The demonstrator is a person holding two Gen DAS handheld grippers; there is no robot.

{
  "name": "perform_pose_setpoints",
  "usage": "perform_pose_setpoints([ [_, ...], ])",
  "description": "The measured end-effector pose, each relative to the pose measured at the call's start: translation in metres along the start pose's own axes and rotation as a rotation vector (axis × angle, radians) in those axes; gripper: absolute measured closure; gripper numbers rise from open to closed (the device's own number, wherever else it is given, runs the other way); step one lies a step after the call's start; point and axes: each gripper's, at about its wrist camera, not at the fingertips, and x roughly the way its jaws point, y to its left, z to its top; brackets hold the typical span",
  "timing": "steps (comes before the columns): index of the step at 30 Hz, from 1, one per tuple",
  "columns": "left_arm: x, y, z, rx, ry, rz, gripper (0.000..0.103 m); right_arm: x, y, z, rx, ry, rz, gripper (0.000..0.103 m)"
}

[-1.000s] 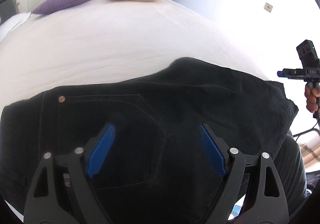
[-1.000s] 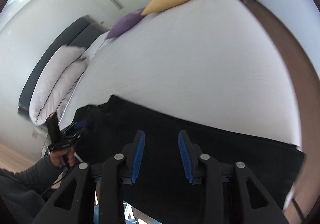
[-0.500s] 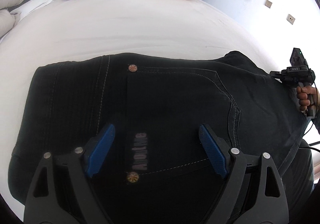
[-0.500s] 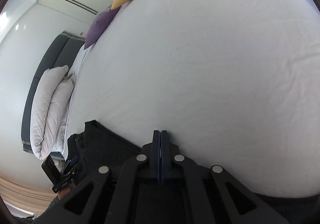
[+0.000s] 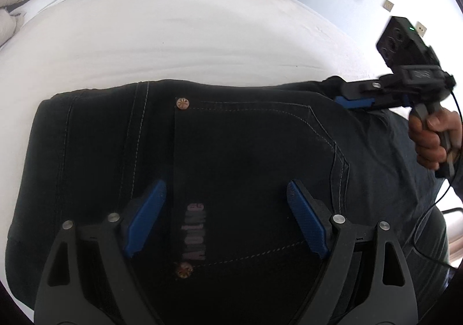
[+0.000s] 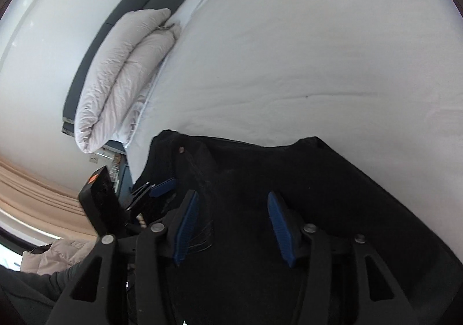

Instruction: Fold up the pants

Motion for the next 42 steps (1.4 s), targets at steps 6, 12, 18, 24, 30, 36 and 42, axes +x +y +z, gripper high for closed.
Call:
perform_pose_setpoints([
  [6,0.000,0.000,-0.024,0.029,-0.019,0.053,0.018,-0.006,-0.053,0.010,0.180,-0.103,-0.039,0.103],
  [12,-0.016,-0.005,-0.017,-0.017,-0.035,0.057,0.018,-0.025,-0.036,0.009,0.090,-0.215,-0.156,0.103],
  [18,-0.039,-0.010,-0.008,-0.078,-0.091,0.052,0.018,-0.082,-0.020,-0.001,0.105,-0.362,-0.156,0.063],
  [24,-0.039,-0.083,0.015,-0.021,-0.113,-0.084,0.018,-0.210,-0.008,-0.124,0.132,-0.522,-0.145,0.028],
  [30,-0.012,-0.214,0.053,0.184,-0.074,-0.226,0.018,-0.319,-0.078,-0.326,0.593,-0.803,-0.272,0.021],
  [36,0.027,-0.332,0.052,0.368,0.036,-0.316,0.018,-0.334,-0.121,-0.425,0.831,-0.961,-0.169,0.021],
  [42,0.075,-0.402,0.037,0.483,0.125,-0.316,0.018,-0.295,-0.153,-0.421,0.892,-0.961,-0.012,0.021],
])
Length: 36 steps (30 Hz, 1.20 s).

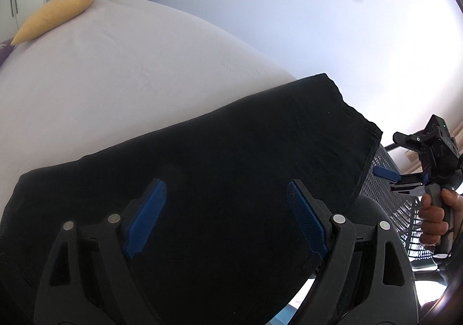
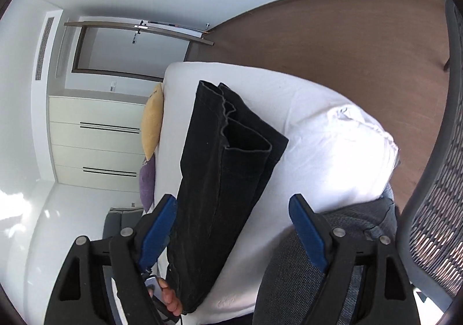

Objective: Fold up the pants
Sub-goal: 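Grasp the folded jeans edge with the right gripper while the left gripper grasps beside it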

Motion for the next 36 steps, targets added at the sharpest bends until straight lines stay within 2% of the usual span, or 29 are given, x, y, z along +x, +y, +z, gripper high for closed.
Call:
perform_pose_setpoints([
  [3,0.025,0.009,0.018,-0.001,0.021,0.012,0.018,0.009,-0.009,0.000,0.018,-0.007,0.035,0.021],
  [7,0.036,0.004,0.039,-0.024,0.027,-0.036,0.018,0.018,-0.018,0.007,0.071,-0.041,0.102,0.024],
  [12,0.059,-0.038,0.065,0.067,0.033,-0.138,0.018,0.025,-0.028,0.011,0.087,-0.061,0.131,0.029],
  [16,0.095,-0.066,0.084,0.121,0.073,-0.150,0.018,0.025,-0.029,0.010,0.091,-0.078,0.148,0.029],
  [18,0.115,-0.072,0.092,0.128,0.107,-0.124,0.018,0.025,-0.029,0.010,0.094,-0.090,0.151,0.029],
  [22,0.134,-0.078,0.104,0.160,0.097,-0.052,0.018,0.024,-0.030,0.011,0.094,-0.115,0.147,0.035],
  [25,0.151,-0.072,0.119,0.140,0.098,-0.014,0.012,0.022,-0.031,0.011,0.093,-0.123,0.133,0.046],
  [27,0.166,-0.065,0.126,0.111,0.124,-0.010,0.000,0.023,-0.030,0.012,0.081,-0.119,0.117,0.059],
  [30,0.176,-0.065,0.133,0.121,0.120,0.013,0.000,0.022,-0.029,0.012,0.100,-0.112,0.122,0.060],
  [36,0.182,-0.066,0.135,0.104,0.107,0.014,0.000,0.031,-0.011,0.007,0.019,-0.069,0.094,0.060],
])
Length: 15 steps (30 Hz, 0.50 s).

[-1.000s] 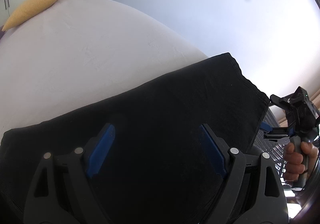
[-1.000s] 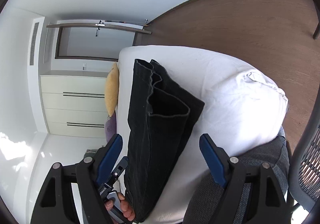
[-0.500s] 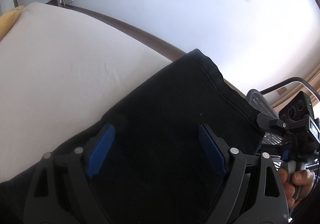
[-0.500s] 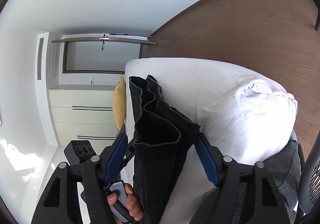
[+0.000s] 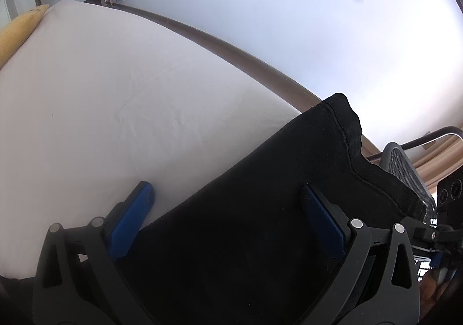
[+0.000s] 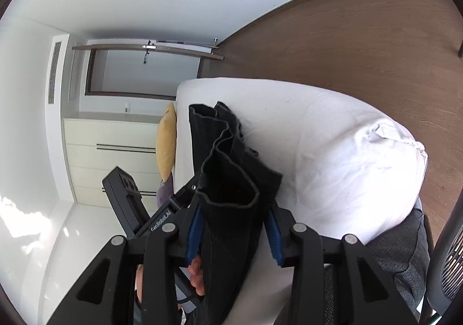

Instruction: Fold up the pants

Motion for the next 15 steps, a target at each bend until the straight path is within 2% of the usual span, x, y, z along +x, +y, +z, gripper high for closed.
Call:
perform_pose_setpoints([
  [4,0.001,0.000,0.001,-0.009,0.005,-0.007,0.000,0.006,0.003,-0.002,-0.033,-0.012,-0.023,0.061],
  [9,-0.004,-0.004,-0.007,-0.015,0.004,-0.008,0.000,0.005,-0.012,0.001,0.060,-0.021,0.012,0.081],
  [15,-0.014,0.002,-0.004,-0.030,-0.002,-0.010,0.000,0.004,-0.004,0.000,0.031,-0.034,-0.001,0.087],
])
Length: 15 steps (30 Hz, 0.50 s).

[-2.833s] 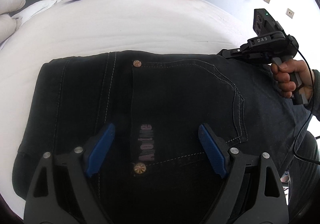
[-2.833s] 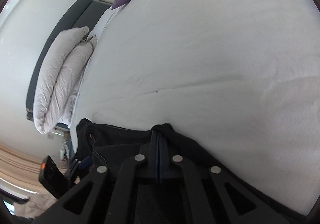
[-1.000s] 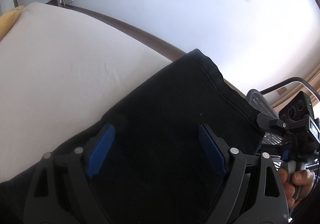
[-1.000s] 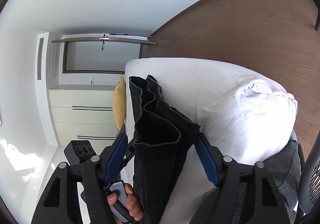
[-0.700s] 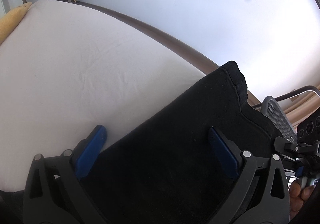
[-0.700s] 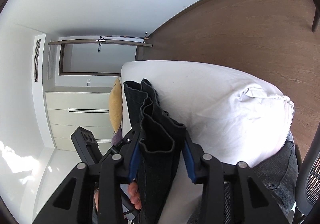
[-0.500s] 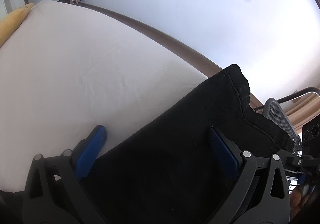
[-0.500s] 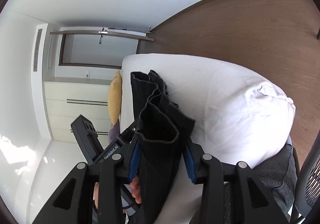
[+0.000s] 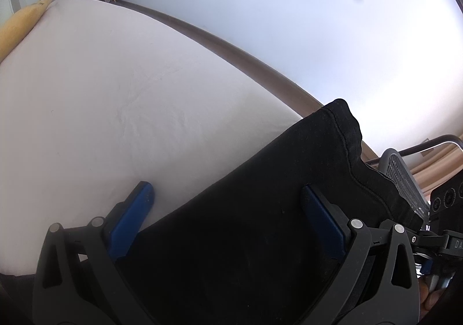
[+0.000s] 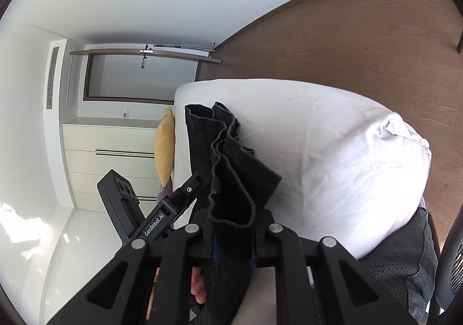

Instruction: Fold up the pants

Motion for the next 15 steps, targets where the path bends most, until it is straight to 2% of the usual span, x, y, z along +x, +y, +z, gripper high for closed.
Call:
perform_pose_setpoints([
  [15,-0.038,0.043,-0.016,-0.114,-0.040,-0.006,0.003,-0.002,0.039,0.000,-0.167,-0.036,-0.079,0.093],
])
